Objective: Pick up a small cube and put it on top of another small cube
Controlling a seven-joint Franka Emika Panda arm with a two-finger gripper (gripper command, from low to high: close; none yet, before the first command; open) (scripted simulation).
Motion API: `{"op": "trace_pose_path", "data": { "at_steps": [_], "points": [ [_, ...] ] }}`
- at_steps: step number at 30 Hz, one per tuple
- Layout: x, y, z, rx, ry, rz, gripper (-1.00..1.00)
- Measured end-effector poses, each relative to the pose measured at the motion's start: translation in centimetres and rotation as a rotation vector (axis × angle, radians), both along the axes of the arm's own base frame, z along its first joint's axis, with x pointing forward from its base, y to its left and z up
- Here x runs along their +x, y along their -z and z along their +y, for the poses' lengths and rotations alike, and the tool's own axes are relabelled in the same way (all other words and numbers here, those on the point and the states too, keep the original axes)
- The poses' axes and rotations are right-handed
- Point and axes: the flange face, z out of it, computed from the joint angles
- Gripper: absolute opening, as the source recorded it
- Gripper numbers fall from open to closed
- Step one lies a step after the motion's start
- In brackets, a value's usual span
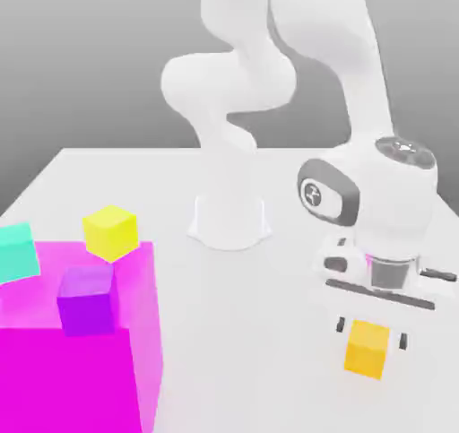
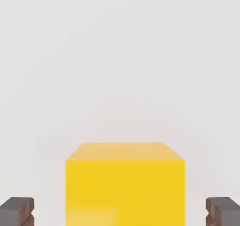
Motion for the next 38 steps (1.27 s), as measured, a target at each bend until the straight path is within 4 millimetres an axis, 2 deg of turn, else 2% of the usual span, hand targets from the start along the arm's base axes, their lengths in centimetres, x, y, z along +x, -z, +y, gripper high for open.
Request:
{"op": "trace_pose_path", "data": {
  "at_steps": [6, 11, 12, 14, 17, 20, 23, 25, 29, 30, 31, 33, 34, 38],
  "points": [
    [0.0, 0.1, 0.0, 0.001, 0.0, -0.002, -1.0],
    [0.1, -4.8, 0.0, 0.001, 0.0, -0.002, -1.0],
    [0.5, -5.9, -0.6, -0.005, 0.013, -0.003, -1.0],
    [2.7, -8.3, -3.5, -0.022, 0.072, -0.008, -1.0],
    [5.9, -12.4, -10.1, -0.043, 0.203, -0.01, -1.0],
    [7.6, -16.8, -16.0, -0.053, 0.308, -0.009, -1.0],
    [7.8, -21.4, -21.4, -0.051, 0.397, -0.005, -1.0],
    [7.3, -24.6, -25.3, -0.043, 0.466, -0.002, -1.0],
    [4.3, -30.9, -32.7, -0.012, 0.598, 0.0, -1.0],
    [3.6, -31.6, -33.9, -0.005, 0.621, 0.0, -1.0],
    [3.2, -31.2, -34.5, -0.001, 0.632, 0.0, -1.0],
    [3.0, -28.9, -35.0, 0.002, 0.641, -0.001, -1.0],
    [2.9, -27.5, -35.1, 0.003, 0.642, 0.0, 1.0],
    [2.9, -27.5, -35.0, 0.003, 0.642, 0.0, 1.0]
  ]
}}
